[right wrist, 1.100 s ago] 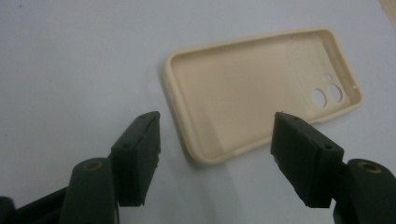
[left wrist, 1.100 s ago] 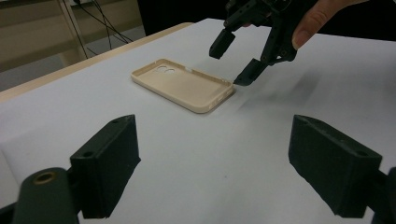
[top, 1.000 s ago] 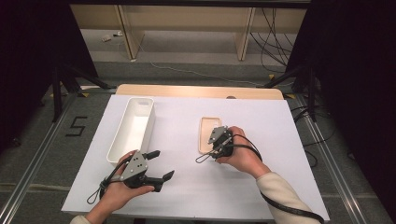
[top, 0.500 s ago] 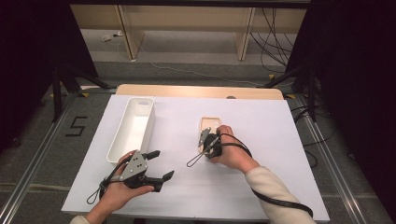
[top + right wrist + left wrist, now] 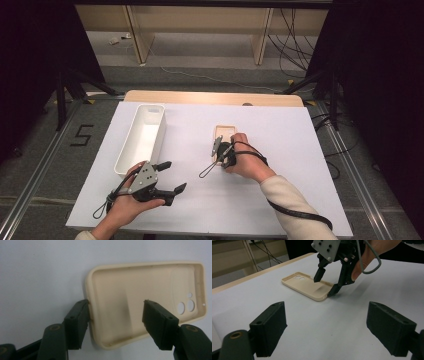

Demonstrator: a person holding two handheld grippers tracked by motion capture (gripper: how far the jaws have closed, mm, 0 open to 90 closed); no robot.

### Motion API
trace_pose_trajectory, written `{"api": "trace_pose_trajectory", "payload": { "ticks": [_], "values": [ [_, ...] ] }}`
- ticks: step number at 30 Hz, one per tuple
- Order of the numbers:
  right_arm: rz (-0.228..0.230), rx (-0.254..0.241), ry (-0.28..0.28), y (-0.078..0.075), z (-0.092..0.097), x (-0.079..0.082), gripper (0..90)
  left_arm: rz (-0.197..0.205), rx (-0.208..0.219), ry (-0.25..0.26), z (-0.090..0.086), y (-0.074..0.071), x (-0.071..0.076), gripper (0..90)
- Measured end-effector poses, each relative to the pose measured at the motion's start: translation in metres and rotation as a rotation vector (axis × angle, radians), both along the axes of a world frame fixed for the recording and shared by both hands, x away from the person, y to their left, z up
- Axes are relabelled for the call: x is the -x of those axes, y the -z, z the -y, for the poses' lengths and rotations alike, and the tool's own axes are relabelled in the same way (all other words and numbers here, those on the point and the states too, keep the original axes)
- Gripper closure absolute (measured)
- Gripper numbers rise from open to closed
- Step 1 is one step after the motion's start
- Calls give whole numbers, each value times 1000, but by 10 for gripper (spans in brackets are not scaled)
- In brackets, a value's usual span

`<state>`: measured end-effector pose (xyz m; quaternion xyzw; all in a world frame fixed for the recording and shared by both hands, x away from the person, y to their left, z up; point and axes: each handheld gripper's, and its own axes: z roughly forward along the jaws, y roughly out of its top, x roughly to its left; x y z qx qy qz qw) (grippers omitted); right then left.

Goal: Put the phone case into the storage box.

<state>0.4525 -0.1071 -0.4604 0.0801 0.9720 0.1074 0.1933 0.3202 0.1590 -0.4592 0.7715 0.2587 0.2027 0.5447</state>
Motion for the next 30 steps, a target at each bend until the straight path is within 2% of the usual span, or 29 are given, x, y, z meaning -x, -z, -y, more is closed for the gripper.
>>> {"api": "trace_pose_trajectory", "payload": {
  "ticks": [6,12,19,30],
  "values": [
    [-10,16,-2,-1,-2,0,418,0,1,0,0,0,0,157],
    [-52,32,-18,-1,-4,-1,525,1,2,0,0,0,0,157],
    [-80,52,-37,-2,-7,1,634,2,1,1,0,0,0,156],
    [-94,64,-55,-1,-8,2,724,0,-1,3,0,0,0,156]
  ]
}}
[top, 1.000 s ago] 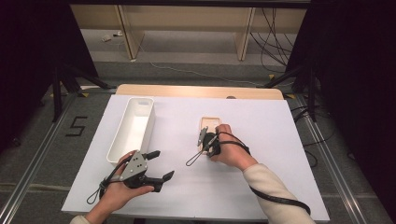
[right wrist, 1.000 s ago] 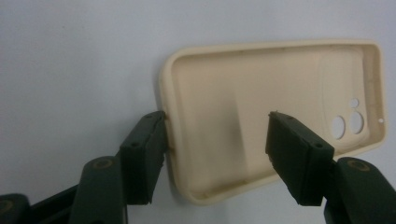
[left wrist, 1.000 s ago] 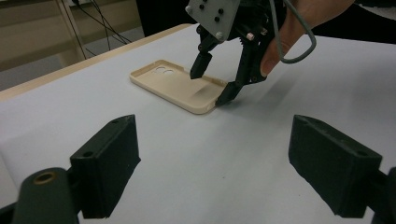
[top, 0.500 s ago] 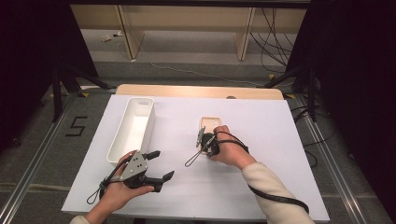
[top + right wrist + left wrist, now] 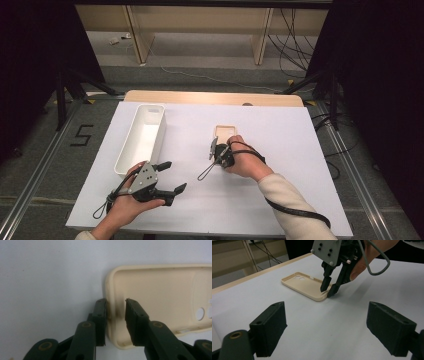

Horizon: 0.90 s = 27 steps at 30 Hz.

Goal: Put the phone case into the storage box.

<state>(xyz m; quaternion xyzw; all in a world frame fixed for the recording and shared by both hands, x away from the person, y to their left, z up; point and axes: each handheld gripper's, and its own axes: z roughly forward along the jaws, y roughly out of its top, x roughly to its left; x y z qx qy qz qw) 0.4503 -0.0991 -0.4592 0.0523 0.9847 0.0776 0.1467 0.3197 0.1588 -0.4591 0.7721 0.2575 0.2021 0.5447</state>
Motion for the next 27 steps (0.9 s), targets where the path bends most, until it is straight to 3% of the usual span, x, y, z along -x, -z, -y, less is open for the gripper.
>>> {"api": "trace_pose_trajectory", "payload": {
  "ticks": [10,27],
  "values": [
    [-8,19,-15,0,-2,1,775,-3,1,2,0,0,0,157],
    [-34,11,-16,0,-2,-1,802,0,-1,2,0,0,0,157]
  ]
}}
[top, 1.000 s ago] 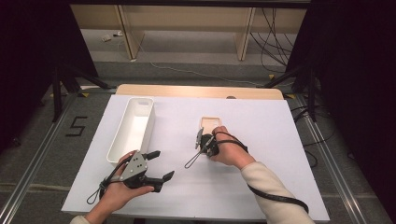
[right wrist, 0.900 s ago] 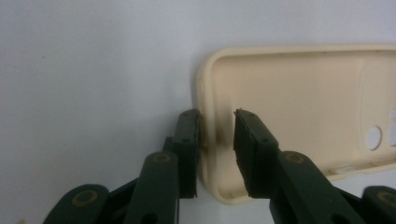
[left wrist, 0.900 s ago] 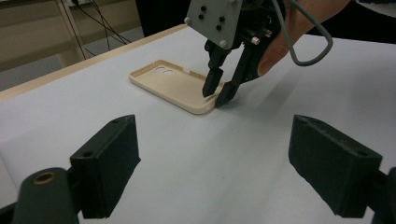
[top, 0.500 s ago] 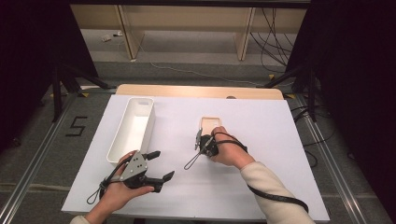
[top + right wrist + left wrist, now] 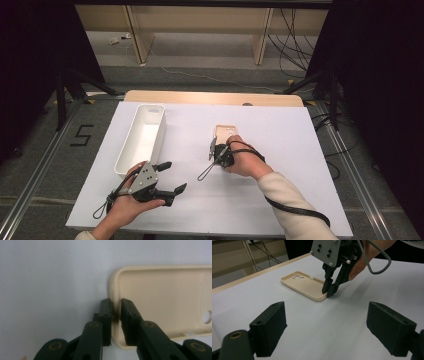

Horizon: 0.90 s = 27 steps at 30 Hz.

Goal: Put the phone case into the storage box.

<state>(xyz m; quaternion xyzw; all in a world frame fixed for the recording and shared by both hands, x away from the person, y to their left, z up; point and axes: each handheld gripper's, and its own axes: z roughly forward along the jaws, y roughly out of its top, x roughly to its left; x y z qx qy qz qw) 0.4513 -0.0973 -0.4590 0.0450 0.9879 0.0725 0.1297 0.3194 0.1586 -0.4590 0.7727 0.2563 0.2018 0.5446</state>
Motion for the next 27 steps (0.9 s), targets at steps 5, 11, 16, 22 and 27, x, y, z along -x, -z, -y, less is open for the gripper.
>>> {"api": "trace_pose_trajectory", "payload": {
  "ticks": [5,11,16,22,27],
  "values": [
    [-3,2,-2,0,0,0,809,0,0,0,0,0,0,156],
    [-4,-4,-5,0,0,0,817,-1,1,0,0,0,0,156],
    [-1,-1,-9,0,0,0,822,0,0,0,0,0,0,157],
    [3,4,-18,0,0,0,830,1,0,0,0,0,0,156],
    [2,6,-21,0,0,0,837,2,-1,3,0,0,0,156]
  ]
}}
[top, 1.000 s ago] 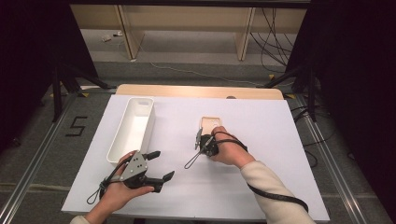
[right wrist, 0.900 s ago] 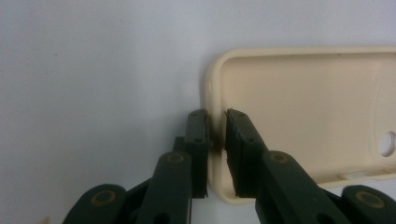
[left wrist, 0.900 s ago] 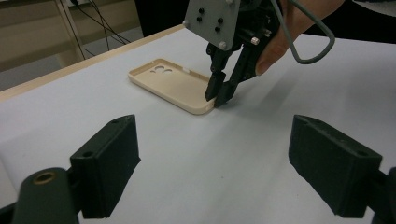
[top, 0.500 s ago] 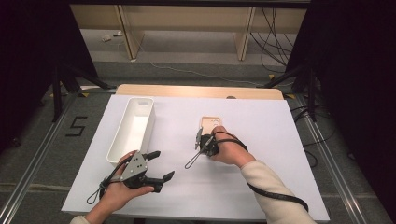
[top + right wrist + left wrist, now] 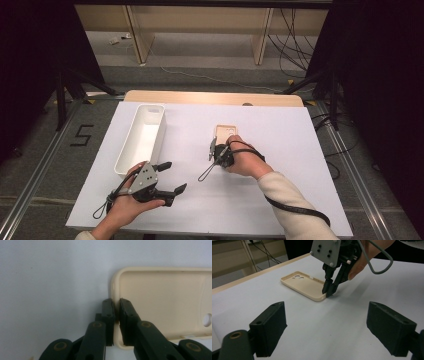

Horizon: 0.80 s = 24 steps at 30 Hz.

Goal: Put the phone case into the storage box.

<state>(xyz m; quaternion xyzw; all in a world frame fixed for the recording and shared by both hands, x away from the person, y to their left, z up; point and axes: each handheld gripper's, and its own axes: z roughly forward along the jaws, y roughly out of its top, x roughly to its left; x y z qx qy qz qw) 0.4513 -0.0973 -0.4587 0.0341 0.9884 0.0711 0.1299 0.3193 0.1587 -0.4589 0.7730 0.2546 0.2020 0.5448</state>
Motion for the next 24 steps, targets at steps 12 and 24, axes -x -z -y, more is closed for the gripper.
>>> {"api": "trace_pose_trajectory", "payload": {
  "ticks": [12,24],
  "values": [
    [2,-11,-5,0,1,1,850,-1,0,1,0,0,0,156],
    [18,-47,-7,-3,7,3,873,-2,0,1,0,0,0,156]
  ]
}}
